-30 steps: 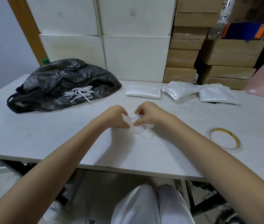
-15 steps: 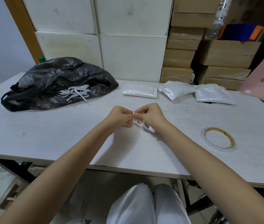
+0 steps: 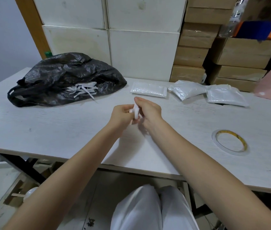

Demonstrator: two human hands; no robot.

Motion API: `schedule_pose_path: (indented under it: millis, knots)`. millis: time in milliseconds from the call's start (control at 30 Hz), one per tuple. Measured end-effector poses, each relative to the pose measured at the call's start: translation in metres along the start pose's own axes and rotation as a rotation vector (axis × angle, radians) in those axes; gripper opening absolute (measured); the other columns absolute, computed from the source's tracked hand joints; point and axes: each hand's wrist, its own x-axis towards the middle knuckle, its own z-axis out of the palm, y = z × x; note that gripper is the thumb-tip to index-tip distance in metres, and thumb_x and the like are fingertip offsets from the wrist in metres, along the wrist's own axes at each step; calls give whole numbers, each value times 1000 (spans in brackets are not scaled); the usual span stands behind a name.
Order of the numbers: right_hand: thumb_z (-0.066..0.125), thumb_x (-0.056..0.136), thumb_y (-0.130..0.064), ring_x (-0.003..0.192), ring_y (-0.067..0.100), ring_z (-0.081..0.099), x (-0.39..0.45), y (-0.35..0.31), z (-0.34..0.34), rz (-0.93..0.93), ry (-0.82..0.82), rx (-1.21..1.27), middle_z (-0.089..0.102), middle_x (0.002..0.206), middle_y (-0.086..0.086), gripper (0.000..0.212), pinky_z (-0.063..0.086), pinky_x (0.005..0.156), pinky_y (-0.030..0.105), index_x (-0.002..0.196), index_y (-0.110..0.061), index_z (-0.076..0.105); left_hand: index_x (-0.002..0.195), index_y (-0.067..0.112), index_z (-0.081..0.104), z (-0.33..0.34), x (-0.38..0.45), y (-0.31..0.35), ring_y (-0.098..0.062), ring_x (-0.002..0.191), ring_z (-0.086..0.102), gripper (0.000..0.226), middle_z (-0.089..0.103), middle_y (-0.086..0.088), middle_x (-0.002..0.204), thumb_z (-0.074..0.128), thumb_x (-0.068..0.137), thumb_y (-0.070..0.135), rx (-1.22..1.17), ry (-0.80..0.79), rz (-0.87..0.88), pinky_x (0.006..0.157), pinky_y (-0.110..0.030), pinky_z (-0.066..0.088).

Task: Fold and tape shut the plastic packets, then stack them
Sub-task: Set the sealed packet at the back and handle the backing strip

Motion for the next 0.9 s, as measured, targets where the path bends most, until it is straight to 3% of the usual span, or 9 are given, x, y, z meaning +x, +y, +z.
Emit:
schedule_pose_path:
  millis: [100,167,300,500,633,733,900]
  knots:
    - [72,80,-13,81,13,63,8,-4,5,-93,-106,-202,69,88,4,6,51,78,20,86,-15,70,102,1,66,-20,5,6,-13,66,55,18,57,-7,72,61,86,-4,37,38,55,58,-14,54]
    - [72,81,-14,78,14,65,12,-9,7,-90,-231,-294,69,90,7,7,54,71,17,89,-14,70,105,12,66,-37,9,12,-12,70,57,24,61,-5,75,60,86,-3,131,22,89,58,-11,53]
    - [69,82,-4,71,14,67,19,-13,25,-205,-368,-474,68,87,12,17,56,65,15,98,2,69,107,8,69,-70,21,19,-11,69,60,29,66,-5,77,54,86,-7,352,8,120,57,-11,53]
    - [73,77,0,76,20,68,44,-5,79,-318,-354,-535,68,85,10,17,58,77,25,94,3,70,103,1,67,-112,45,28,-15,65,62,22,64,-18,88,56,84,-5,439,126,160,53,-11,52]
    - [74,76,-2,81,17,66,64,-1,115,-359,-338,-552,70,88,8,16,54,80,25,92,-2,73,94,0,64,-145,66,37,-12,65,62,17,67,-11,82,70,79,2,465,240,159,51,-14,54]
    - [73,78,-7,80,13,64,83,6,136,-441,-298,-638,70,83,1,13,54,81,26,91,-7,74,87,11,67,-168,85,39,-7,63,55,16,63,1,74,76,76,16,763,235,283,55,-17,46]
    - [67,82,-7,77,11,61,108,25,156,-664,-293,-756,65,80,-1,9,49,73,21,88,-5,74,93,9,64,-187,117,26,-20,75,56,8,65,-7,88,62,86,13,1284,133,527,67,-31,46]
